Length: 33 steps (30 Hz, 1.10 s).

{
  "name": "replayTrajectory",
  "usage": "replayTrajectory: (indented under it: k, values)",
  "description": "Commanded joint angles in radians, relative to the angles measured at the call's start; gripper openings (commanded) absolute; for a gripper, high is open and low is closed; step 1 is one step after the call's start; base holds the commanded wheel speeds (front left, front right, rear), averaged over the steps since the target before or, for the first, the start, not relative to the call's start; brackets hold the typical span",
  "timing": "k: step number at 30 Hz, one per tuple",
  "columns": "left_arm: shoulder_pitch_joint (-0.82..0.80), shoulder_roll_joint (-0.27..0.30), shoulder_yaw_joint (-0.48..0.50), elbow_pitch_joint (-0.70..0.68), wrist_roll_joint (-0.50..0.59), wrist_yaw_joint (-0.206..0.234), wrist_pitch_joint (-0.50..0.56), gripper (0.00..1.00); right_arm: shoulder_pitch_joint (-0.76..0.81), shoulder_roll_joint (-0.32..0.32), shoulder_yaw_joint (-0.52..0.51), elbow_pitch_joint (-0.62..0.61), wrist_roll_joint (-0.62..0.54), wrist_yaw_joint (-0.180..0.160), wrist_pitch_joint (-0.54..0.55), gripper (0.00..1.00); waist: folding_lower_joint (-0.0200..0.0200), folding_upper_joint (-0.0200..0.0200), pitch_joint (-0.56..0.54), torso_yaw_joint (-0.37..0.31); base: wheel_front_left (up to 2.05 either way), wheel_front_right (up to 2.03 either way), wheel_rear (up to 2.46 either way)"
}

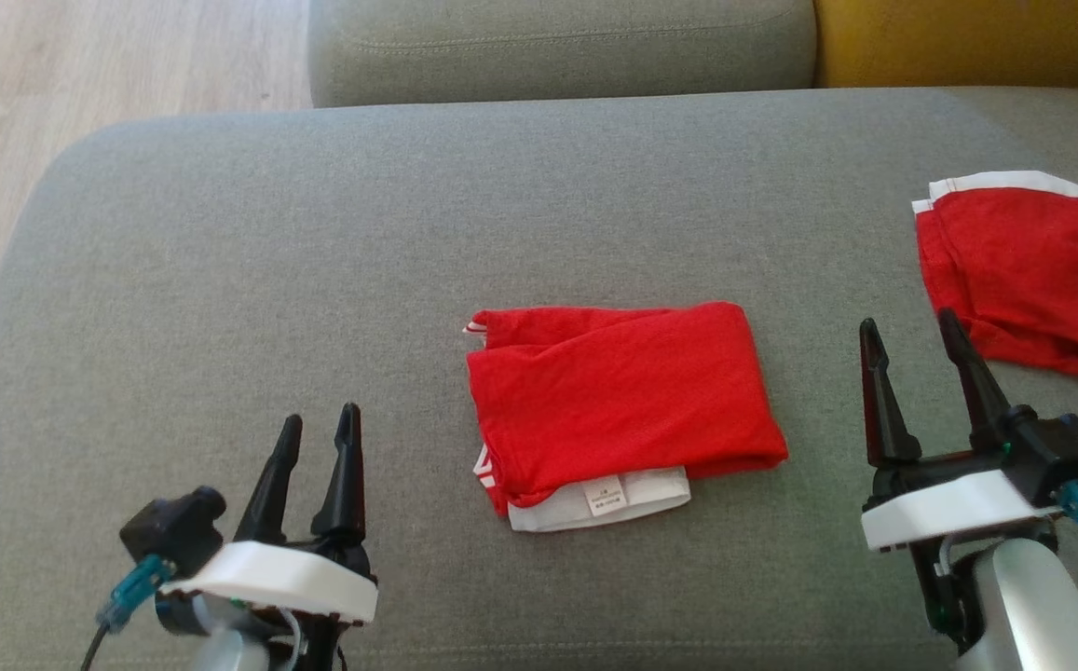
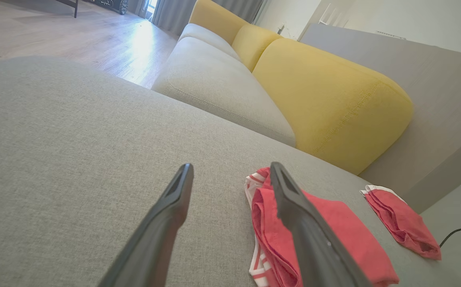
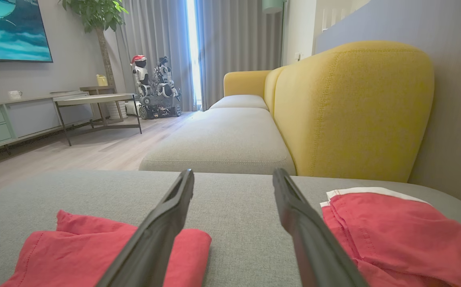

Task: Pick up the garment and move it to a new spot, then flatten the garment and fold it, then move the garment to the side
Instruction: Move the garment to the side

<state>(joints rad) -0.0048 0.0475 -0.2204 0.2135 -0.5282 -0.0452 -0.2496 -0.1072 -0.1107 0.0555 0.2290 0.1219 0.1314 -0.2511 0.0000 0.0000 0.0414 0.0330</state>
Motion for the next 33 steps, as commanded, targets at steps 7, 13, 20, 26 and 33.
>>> replayTrajectory:
  k: [7,13,20,26,33]
  values:
    - [-0.042,0.003,0.022,-0.034,-0.001,-0.001,-0.012,1.00,-0.028,-0.003,0.028,0.000,0.017,-0.001,-0.011,1.00,0.0000,0.0000,0.011,0.007,0.00,0.00,0.00]
    - [-0.060,0.003,0.010,-0.040,-0.006,0.003,-0.012,1.00,-0.067,-0.015,0.056,0.109,0.045,-0.001,0.007,1.00,0.0000,0.0000,0.049,0.020,0.00,0.00,0.00]
    - [-0.084,0.003,0.000,-0.038,-0.002,0.006,-0.012,1.00,-0.148,-0.006,0.101,0.247,0.133,-0.001,0.043,1.00,0.0000,0.0000,0.085,0.041,0.00,0.00,0.00]
    - [-0.096,0.003,-0.011,-0.036,-0.001,0.008,-0.012,1.00,-0.196,-0.005,0.150,0.337,0.216,-0.001,0.058,1.00,0.0000,0.0000,0.100,0.058,0.00,0.00,0.00]
    - [-0.105,0.003,-0.019,-0.038,-0.002,0.012,-0.012,1.00,-0.238,-0.016,0.214,0.452,0.282,-0.001,0.082,1.00,0.0000,0.0000,0.111,0.075,0.00,0.00,0.00]
